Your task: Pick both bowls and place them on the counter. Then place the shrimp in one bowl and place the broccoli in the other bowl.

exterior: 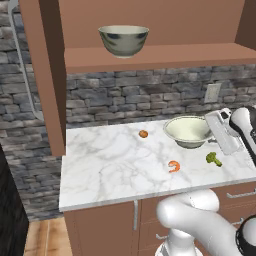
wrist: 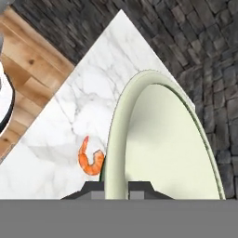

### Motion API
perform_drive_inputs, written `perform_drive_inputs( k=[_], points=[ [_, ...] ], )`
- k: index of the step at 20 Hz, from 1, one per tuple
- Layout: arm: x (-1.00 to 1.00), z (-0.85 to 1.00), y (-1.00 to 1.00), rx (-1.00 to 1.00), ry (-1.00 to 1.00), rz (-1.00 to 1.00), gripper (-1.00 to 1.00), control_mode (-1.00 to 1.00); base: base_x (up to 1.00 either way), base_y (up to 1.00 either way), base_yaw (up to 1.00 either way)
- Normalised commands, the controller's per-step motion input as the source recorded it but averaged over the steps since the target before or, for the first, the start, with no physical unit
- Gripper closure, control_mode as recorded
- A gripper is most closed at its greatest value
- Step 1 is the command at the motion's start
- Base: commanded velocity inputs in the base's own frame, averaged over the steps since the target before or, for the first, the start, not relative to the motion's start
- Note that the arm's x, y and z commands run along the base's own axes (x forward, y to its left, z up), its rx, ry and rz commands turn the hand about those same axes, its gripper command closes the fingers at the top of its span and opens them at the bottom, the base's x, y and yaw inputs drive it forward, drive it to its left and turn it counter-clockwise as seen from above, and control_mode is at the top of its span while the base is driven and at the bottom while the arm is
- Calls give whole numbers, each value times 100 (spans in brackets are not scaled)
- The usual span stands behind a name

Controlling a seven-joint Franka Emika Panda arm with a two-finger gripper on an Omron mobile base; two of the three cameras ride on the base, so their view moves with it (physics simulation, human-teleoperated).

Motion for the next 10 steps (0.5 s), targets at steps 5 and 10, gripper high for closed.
perform_drive_inputs(
  k=[5,10],
  points=[
    [46,-40,-14,0,-1,1,100,-100,0,0,0],
    [43,-11,-7,-4,3,0,100,-100,0,0,0]
  ],
)
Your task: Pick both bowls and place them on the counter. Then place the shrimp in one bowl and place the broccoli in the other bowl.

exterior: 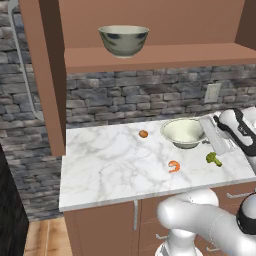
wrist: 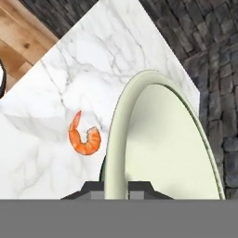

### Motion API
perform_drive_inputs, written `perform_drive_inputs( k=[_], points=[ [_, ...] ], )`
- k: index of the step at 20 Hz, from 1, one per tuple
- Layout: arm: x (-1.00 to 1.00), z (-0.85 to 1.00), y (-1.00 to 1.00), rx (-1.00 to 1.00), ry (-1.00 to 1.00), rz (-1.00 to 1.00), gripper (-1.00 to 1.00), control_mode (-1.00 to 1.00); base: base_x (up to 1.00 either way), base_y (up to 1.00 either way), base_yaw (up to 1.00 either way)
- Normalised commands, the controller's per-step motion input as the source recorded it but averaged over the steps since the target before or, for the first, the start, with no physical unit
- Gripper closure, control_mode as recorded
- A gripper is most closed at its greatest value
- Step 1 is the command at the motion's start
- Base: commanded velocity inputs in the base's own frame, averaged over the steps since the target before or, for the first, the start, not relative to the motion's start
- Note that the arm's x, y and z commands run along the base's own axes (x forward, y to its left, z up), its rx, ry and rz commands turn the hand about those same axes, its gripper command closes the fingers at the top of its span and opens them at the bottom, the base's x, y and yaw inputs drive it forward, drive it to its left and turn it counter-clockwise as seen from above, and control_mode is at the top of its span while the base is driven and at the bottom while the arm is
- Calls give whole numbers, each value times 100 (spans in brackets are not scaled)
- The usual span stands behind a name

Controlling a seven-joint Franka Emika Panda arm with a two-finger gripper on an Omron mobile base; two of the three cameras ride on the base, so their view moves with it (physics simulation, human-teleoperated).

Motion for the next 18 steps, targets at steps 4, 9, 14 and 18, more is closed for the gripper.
perform_drive_inputs(
  k=[4,9,14,18],
  points=[
    [45,-9,0,-10,15,0,100,-100,0,0,0],
    [40,-14,-2,-7,15,0,100,-100,0,0,0],
    [30,-33,-14,0,2,0,100,-100,0,0,0],
    [15,-45,-26,0,-1,0,100,-100,0,0,0]
  ],
)
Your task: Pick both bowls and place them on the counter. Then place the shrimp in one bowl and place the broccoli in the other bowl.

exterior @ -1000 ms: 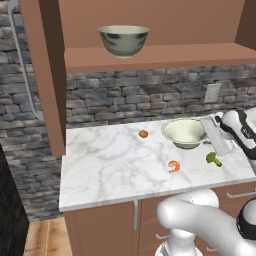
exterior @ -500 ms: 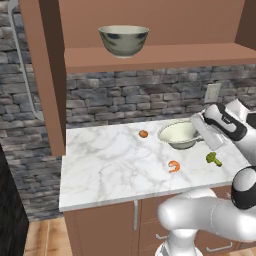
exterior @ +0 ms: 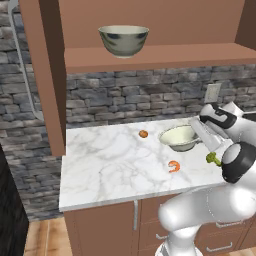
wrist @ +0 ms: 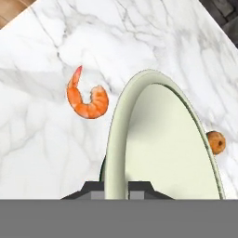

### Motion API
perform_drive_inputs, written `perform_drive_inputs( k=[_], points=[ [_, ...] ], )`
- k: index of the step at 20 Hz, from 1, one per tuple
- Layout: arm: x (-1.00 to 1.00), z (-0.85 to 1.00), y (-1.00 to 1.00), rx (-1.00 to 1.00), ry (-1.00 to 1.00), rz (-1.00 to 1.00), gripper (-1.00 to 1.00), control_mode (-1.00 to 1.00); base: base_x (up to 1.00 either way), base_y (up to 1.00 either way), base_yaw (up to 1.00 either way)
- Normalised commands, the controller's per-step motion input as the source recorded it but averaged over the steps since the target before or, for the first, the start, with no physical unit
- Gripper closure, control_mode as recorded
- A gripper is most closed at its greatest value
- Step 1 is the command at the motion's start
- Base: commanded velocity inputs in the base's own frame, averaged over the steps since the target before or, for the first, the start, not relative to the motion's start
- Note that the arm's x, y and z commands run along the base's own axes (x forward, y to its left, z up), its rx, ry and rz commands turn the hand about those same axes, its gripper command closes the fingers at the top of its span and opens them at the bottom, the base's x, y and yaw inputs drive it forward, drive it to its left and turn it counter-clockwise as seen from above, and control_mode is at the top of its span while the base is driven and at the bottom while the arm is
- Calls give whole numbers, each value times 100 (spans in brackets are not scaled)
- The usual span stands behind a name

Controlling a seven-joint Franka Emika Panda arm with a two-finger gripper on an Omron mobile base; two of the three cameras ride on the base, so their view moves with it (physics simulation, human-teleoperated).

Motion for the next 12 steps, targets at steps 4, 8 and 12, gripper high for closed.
perform_drive_inputs(
  k=[4,8,12],
  points=[
    [5,-39,-24,0,-2,0,100,-100,0,0,0],
    [12,-29,-22,0,0,0,100,-100,0,0,0],
    [15,-24,-12,0,0,0,100,-100,0,0,0]
  ],
)
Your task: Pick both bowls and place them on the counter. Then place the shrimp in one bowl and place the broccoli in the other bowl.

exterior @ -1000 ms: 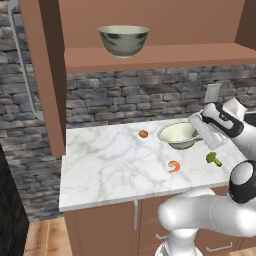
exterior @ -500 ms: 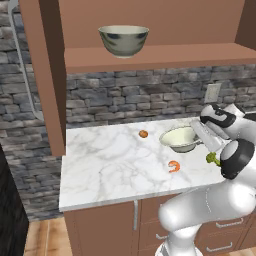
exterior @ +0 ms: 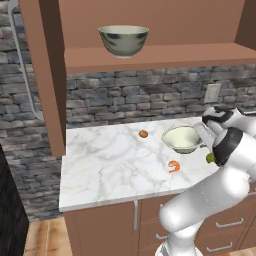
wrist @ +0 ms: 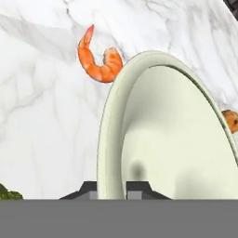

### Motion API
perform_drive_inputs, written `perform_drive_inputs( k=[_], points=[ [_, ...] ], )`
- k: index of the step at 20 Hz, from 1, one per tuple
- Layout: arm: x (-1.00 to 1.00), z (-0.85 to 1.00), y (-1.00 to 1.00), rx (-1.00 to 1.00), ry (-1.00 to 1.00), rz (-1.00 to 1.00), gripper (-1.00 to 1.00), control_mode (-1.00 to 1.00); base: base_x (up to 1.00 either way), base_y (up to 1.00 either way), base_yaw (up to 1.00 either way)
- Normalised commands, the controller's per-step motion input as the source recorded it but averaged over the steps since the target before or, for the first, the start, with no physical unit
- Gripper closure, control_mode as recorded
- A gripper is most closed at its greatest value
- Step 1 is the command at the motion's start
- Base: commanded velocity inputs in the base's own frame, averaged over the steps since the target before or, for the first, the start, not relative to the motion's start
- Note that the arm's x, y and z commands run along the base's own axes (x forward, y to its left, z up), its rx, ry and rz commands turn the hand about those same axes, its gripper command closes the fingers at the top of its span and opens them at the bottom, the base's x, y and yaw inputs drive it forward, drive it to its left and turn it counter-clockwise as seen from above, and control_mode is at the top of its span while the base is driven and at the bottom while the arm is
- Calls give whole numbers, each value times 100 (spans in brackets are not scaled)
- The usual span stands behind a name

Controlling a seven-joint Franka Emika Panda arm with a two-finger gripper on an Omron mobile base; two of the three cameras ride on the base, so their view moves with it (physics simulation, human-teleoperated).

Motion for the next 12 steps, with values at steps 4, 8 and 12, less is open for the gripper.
perform_drive_inputs(
  k=[4,8,12],
  points=[
    [1,-27,-2,0,0,1,100,-100,0,0,0],
    [0,-16,0,0,0,1,-100,-100,0,0,0],
    [-9,11,1,0,0,3,-100,-100,0,0,0]
  ],
)
